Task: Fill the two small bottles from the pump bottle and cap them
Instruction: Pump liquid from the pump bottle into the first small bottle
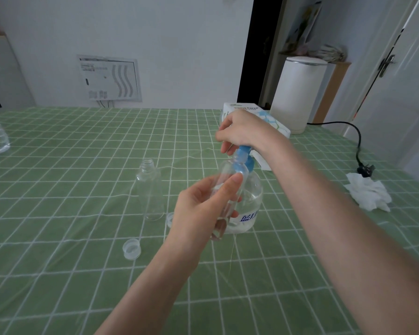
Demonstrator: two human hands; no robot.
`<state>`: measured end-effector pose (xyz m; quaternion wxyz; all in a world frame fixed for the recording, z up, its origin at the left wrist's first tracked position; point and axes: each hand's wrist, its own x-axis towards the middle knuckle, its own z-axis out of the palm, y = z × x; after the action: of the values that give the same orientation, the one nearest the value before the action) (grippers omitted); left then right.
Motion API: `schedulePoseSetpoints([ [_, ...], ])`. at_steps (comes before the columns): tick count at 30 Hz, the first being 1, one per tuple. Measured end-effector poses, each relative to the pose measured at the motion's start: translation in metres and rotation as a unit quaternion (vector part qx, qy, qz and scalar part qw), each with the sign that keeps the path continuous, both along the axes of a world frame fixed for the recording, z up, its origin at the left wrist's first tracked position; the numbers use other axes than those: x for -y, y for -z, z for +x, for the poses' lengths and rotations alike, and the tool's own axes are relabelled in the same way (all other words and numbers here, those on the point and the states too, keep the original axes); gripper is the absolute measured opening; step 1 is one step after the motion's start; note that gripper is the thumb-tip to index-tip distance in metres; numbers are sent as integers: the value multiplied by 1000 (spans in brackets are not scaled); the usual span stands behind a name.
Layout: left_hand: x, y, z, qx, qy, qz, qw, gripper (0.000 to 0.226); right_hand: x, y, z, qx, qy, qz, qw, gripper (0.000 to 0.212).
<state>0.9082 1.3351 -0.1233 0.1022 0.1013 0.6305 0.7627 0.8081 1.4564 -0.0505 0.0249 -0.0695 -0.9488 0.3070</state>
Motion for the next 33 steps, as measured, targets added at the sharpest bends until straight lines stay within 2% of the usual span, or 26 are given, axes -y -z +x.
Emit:
schedulePoseSetpoints([
  [2,0,0,0,0,-2,1,1000,49,0,0,-1,11,7,1,1000,27],
  [9,0,2,1,10,-5,-2,1000,46,1,9,0,36,9,5,999,28],
  [20,1,-1,-1,-6,-1,-3,1000,44,0,-2,1,4,15,21,1000,30],
  [30,2,0,0,-9,-9,-13,1000,47,2,-1,1,12,17,12,1000,29],
  [33,1,1,1,-7,-10,-14,1000,42,2,5,1,26,14,9,1000,30],
])
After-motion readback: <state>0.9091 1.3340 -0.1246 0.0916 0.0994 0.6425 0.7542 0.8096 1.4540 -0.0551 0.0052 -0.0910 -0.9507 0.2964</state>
